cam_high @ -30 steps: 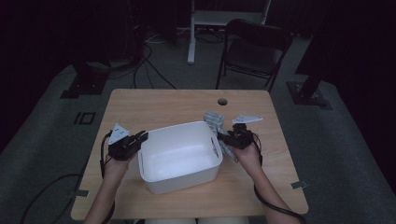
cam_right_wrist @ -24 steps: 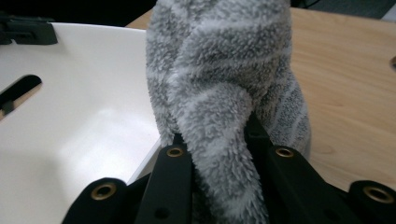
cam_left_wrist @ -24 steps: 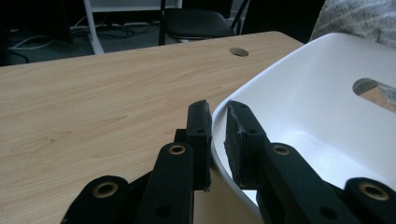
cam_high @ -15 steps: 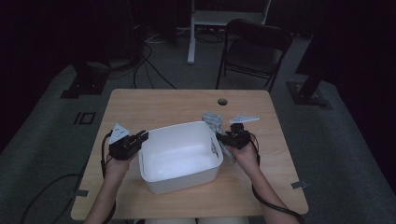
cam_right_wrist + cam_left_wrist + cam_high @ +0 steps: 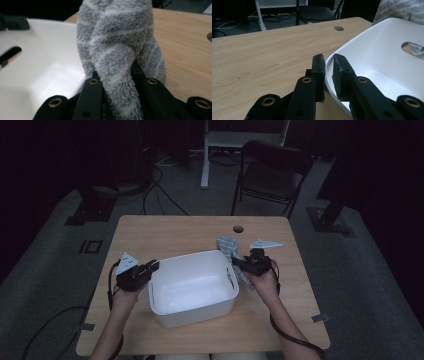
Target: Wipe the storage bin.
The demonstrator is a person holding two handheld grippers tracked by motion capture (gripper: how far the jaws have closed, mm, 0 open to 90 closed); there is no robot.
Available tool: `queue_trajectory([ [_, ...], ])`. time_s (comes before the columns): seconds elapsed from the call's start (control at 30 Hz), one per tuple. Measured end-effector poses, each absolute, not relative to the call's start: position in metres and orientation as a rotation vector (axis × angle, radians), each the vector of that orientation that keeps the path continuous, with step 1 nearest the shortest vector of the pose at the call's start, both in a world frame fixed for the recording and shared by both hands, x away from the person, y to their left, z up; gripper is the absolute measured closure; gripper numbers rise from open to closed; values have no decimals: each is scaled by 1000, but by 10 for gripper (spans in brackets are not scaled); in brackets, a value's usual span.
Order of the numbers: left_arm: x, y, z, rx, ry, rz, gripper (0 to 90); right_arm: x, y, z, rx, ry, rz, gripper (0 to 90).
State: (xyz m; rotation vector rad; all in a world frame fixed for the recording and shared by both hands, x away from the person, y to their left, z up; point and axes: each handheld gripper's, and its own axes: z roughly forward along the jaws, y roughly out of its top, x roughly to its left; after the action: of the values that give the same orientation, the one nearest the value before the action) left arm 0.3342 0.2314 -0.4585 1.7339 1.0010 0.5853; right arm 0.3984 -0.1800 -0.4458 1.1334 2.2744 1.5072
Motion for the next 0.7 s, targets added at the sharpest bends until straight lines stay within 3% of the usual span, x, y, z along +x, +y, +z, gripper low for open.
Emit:
queue_trajectory([
  [0.7, 333, 228, -458, 1728, 1025, 608, 799, 414, -176, -448, 1145, 2328, 1527, 786],
])
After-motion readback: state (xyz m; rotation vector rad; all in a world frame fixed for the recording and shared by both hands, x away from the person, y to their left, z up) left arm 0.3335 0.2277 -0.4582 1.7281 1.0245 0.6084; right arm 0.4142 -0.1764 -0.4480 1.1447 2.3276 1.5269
